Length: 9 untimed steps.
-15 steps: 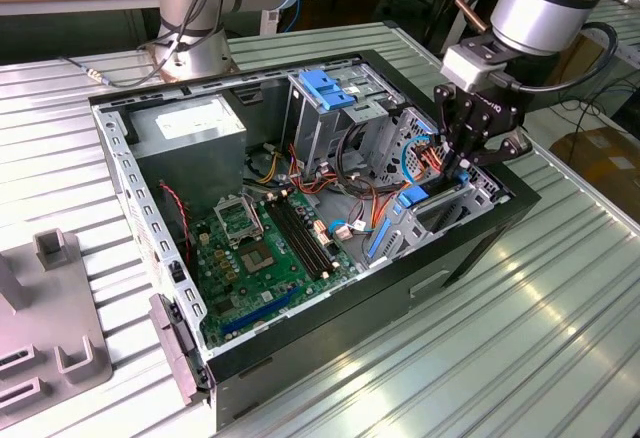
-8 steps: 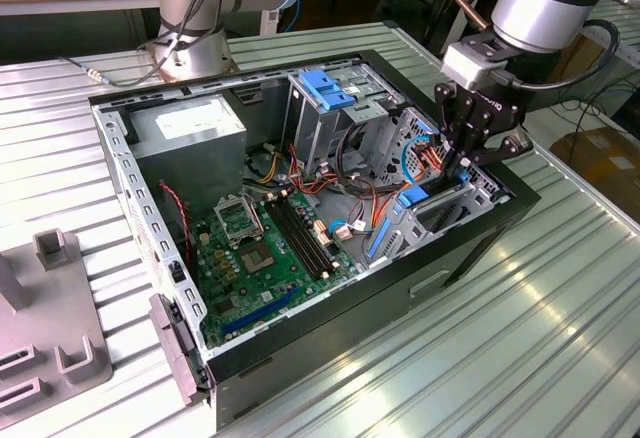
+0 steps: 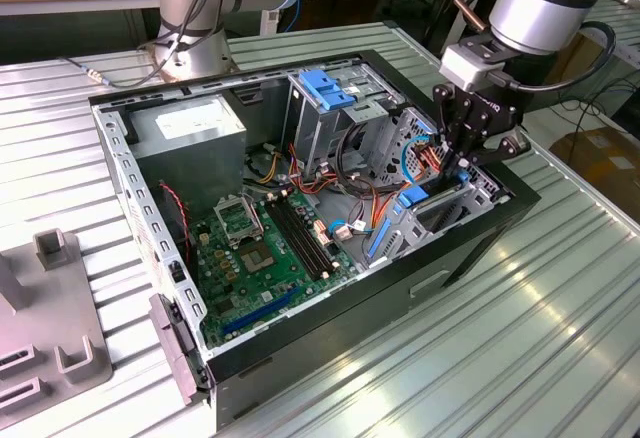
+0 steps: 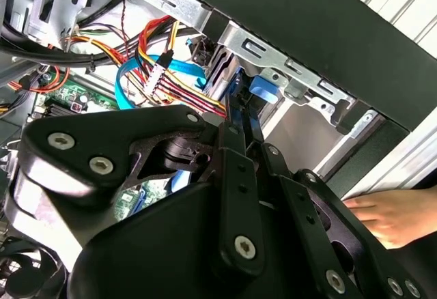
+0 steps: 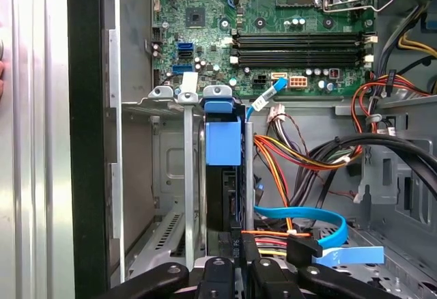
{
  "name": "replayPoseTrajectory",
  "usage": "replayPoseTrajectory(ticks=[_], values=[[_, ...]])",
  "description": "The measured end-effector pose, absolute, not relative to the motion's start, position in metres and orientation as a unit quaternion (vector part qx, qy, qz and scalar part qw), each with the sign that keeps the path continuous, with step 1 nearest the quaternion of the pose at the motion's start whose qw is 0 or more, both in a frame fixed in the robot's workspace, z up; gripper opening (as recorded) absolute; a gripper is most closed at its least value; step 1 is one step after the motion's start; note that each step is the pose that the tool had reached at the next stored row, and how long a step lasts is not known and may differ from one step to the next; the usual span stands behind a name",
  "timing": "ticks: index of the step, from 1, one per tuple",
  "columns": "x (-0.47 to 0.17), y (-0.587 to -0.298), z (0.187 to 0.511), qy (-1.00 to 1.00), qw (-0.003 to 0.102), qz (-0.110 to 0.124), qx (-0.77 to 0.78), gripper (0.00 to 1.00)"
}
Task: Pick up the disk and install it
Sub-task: 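Insert the first disk wire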
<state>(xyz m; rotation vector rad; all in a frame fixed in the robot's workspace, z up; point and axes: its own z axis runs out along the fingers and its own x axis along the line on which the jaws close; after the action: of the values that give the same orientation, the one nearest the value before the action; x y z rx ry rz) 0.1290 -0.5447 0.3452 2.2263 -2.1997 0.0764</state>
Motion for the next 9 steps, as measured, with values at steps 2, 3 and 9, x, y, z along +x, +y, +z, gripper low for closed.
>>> replayPoseTrajectory(ticks=[2,3,9], values=[[0.1290,-0.5447,0.3439,-0.703,0.006,0.024,0.711,0.16],[0.1290,-0.5447,0.3428,-0.703,0.005,0.024,0.711,0.16],[0.1290,-0.5447,0.3401,-0.703,0.006,0.024,0.711,0.16]])
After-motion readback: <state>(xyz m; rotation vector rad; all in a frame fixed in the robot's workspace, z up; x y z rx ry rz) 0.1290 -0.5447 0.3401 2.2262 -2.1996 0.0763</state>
